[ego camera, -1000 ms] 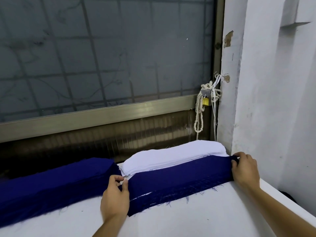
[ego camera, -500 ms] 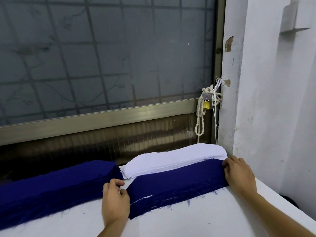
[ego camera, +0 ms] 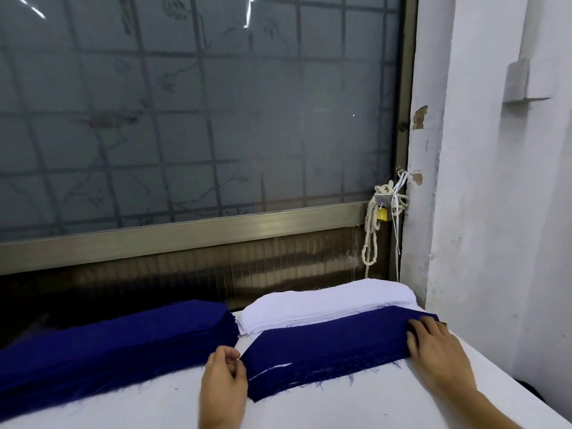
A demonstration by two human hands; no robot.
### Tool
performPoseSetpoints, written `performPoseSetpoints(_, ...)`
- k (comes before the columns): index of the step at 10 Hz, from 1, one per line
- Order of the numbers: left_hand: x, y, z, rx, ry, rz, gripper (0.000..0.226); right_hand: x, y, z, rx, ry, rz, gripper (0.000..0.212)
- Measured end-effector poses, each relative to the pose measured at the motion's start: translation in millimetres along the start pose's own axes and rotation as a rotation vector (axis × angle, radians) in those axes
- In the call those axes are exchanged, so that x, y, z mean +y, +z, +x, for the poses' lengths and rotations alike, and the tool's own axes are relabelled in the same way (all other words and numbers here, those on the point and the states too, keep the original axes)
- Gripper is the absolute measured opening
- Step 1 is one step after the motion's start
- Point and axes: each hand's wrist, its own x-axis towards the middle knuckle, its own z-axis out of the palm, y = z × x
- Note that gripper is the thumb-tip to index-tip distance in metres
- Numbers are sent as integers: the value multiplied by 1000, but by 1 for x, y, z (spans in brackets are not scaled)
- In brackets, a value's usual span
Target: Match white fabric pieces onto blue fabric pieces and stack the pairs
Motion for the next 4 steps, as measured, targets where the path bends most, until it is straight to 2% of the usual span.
performPoseSetpoints(2,-6,-26,-25,-128,-12,-5,19,-14,-15,-28,-72,28,37,49)
performPoseSetpoints(4,-13,-53,-46,-151,10,-7,23,-27,-23,-41,-147,-95,32,54)
